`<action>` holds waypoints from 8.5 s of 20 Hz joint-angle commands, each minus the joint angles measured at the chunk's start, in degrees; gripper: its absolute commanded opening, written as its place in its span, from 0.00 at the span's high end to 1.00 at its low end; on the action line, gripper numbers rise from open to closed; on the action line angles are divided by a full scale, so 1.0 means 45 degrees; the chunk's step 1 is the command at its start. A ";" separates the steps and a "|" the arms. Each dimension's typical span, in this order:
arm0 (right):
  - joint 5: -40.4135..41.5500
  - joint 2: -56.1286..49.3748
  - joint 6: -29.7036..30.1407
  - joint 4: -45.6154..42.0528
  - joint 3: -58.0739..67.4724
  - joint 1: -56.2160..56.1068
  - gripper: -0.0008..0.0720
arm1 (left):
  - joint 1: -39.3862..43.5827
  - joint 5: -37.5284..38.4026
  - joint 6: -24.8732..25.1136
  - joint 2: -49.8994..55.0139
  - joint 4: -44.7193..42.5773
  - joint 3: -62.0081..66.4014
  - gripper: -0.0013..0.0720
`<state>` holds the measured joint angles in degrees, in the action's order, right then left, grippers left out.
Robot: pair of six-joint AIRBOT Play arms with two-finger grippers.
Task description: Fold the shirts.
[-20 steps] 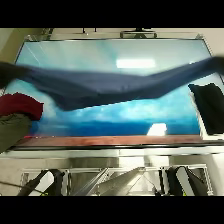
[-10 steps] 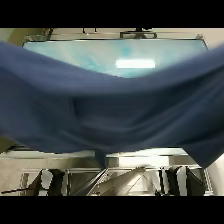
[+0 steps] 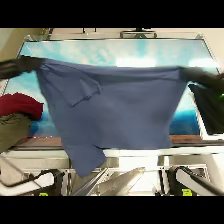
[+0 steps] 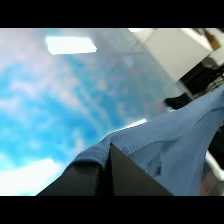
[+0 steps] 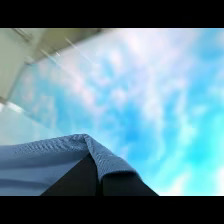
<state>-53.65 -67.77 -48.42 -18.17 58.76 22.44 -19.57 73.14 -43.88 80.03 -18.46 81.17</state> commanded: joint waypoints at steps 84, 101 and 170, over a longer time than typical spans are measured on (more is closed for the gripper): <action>-0.5702 -0.4410 -0.3215 -0.7339 -0.0918 0.3167 0.23 | 0.0651 -0.2803 -0.7495 -0.4614 -0.7660 -1.3236 0.52; -0.5071 -0.4415 -0.2176 -0.6819 -0.3410 0.3060 0.23 | 0.1700 -0.3502 -0.4546 -0.2006 -0.3983 -1.3231 0.53; -0.3983 -1.1764 -0.3133 -0.3672 0.8767 -0.0597 0.13 | 0.0923 0.2866 -0.4595 0.7451 -0.4206 0.6858 0.98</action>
<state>-66.17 -116.90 -58.83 -33.54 93.95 19.84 -16.19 83.00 -64.47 113.93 -37.43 112.31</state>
